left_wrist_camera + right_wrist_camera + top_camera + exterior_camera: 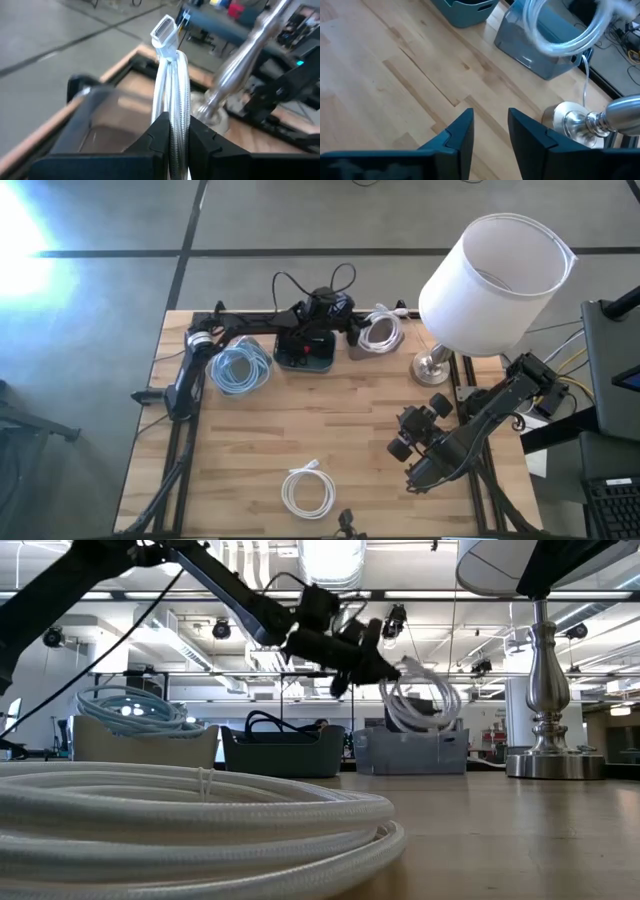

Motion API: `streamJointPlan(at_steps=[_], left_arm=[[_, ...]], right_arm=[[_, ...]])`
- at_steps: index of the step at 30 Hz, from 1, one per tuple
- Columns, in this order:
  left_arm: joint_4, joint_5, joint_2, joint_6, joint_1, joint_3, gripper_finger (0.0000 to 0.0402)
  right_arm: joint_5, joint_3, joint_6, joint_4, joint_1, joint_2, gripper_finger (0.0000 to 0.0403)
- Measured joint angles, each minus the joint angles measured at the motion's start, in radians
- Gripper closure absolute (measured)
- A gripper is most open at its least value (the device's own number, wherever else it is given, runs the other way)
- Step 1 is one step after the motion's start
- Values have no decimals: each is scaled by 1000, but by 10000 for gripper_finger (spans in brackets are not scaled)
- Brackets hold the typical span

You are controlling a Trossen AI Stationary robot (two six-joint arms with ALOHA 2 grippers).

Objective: Pick & Place USB Port
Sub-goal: Put the top white HDMI cable into the black bin

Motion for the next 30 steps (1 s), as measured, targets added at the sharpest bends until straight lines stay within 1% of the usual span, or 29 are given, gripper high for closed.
streamJointPlan(at_steps=[3, 4, 7, 13, 16, 20, 25, 30], left_arm=[[0, -4, -24, 1, 0, 0, 357], [-4, -19, -27, 1, 1, 0, 354], [-27, -75, -28, 3, 3, -2, 353], [-164, -208, -4, 67, 8, -2, 359], [-177, -207, 8, 66, 9, -4, 349], [-167, -171, 8, 101, 4, -3, 340], [-165, -169, 8, 154, 3, -1, 340], [-170, -185, 8, 155, 4, -2, 339]], right_arm=[[-3, 0, 0, 4, 0, 0, 293], [-4, 0, 0, 4, 0, 0, 294], [-5, 0, 1, 20, 0, 0, 297], [-6, 0, 1, 30, 0, 0, 296], [-6, 0, 1, 36, 0, 0, 294], [-6, 0, -3, 41, 0, 0, 298], [-6, 0, -3, 44, 0, 0, 306], [-8, 0, -3, 46, 0, 0, 312]])
